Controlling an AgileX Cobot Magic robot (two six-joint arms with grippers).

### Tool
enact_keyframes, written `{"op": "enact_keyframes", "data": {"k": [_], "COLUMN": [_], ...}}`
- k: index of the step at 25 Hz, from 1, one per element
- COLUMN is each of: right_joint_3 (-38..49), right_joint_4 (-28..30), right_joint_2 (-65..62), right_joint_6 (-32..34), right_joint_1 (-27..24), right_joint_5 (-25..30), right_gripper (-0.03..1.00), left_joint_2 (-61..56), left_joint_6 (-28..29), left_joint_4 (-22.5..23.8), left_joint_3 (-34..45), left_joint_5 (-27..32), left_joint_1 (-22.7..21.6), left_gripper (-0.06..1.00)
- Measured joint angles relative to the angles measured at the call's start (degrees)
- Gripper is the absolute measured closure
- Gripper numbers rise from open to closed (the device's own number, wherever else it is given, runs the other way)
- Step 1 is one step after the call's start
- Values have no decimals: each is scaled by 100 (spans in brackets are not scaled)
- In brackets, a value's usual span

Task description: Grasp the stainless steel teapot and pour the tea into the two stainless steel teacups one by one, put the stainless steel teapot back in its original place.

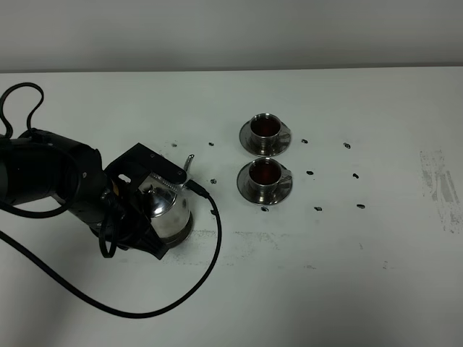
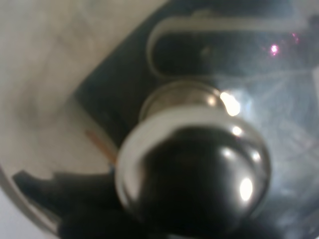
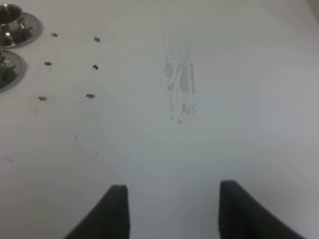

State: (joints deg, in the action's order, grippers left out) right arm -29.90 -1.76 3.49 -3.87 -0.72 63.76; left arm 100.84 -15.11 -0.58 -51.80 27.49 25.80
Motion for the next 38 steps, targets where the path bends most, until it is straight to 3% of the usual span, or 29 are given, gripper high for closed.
{"op": "enact_keyframes", "data": {"k": [31, 38], "right_joint_3": [0, 0], "right_joint_4": [0, 0], "right_joint_2": [0, 0], "right_joint_6": [0, 0], "right_joint_1": [0, 0], "right_joint_5": [0, 0], "right_gripper": [57, 57], "left_joint_2": [268, 268], "left_joint_6": [5, 5], "left_joint_4": [6, 6], "left_joint_3": [0, 0], "left_joint_5": [-75, -69], "left_joint_1": [0, 0], "left_gripper": [77, 57]}}
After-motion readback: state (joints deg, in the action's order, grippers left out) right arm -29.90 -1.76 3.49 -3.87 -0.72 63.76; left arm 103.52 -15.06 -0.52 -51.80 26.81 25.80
